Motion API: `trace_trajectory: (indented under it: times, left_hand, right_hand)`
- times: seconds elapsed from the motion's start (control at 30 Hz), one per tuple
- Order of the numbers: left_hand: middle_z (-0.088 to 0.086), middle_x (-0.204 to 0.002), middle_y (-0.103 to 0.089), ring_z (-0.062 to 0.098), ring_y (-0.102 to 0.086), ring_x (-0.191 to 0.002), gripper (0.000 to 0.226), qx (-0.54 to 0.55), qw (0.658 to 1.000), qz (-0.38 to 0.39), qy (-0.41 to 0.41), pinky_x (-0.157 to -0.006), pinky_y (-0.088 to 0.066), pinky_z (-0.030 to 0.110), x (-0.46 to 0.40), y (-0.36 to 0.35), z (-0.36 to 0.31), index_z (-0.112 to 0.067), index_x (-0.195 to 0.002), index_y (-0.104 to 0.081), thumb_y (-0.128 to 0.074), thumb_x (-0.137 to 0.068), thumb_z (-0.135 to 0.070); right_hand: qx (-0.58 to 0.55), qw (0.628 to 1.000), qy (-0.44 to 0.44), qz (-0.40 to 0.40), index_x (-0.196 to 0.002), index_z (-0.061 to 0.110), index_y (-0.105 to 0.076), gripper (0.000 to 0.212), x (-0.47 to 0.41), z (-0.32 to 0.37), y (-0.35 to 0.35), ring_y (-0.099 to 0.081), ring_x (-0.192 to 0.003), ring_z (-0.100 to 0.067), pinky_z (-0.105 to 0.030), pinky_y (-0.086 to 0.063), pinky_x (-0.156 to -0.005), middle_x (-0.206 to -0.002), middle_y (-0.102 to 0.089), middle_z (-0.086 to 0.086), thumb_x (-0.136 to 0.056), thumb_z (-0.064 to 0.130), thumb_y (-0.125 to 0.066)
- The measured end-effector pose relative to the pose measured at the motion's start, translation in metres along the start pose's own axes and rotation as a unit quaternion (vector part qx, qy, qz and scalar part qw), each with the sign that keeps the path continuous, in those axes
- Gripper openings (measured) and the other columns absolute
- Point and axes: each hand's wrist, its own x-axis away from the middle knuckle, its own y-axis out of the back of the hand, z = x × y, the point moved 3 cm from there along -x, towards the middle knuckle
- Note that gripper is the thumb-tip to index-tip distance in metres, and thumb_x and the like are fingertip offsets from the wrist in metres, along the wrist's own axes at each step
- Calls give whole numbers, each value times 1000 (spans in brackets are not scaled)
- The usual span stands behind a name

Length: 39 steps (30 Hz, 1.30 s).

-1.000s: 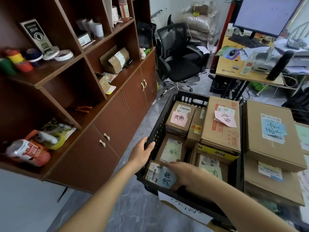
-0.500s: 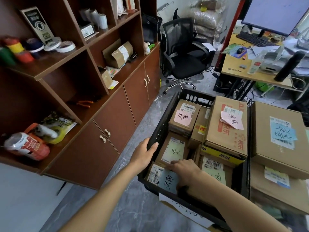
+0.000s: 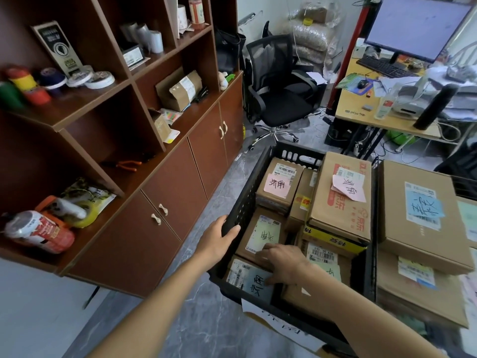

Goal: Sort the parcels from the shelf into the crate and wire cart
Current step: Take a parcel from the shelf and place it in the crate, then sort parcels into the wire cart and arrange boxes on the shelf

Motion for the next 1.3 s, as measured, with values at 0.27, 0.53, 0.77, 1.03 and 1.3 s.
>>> trace_trajectory:
  times: [0.27,0.53,0.77,1.03,1.3]
  left_hand:
    - [-9,-166,-21,15,-26,-151,72,-188,977,-10,-104,-118,-34,43,16,25,-29,-32,-161,-17,-49,-101,-55]
    - [-10,-168,-17,14,-24,-152,71,-287,932,28,-222,-117,-30,37,26,43,-67,-27,-162,-18,-47,-102,-53]
    - [-10,-163,-30,17,-36,-145,66,-293,889,62,-346,-113,-41,44,64,64,-108,-28,-157,-31,-49,-100,-55]
    - [-3,-165,-28,24,-30,-150,65,-289,822,102,-479,-120,-29,46,181,60,-198,-29,-158,-30,-49,-101,-54]
    - [-7,-167,-22,22,-29,-150,71,-249,709,160,-640,-119,-31,41,377,-1,-274,-31,-160,-24,-42,-100,-63]
  right_hand:
    - [-50,996,-48,-57,-156,31,-35,84,45,-8,37,-40,-143,-23,-42,-41,-112,-159,-40,4,-85,61,-69]
    - [-69,982,-143,-106,-156,35,-34,80,102,13,82,-41,-143,-18,-41,-46,-109,-160,-38,7,-88,64,-64]
    - [-113,934,-291,-172,-150,51,-36,73,193,64,97,-46,-138,-16,-43,-47,-103,-155,-41,15,-85,68,-63]
    - [-128,843,-452,-262,-154,46,-34,78,353,143,114,-43,-140,-19,-43,-47,-104,-159,-34,16,-85,68,-63]
    - [-99,735,-593,-315,-156,39,-33,78,558,256,97,-47,-139,-21,-40,-45,-104,-161,-34,12,-89,66,-63]
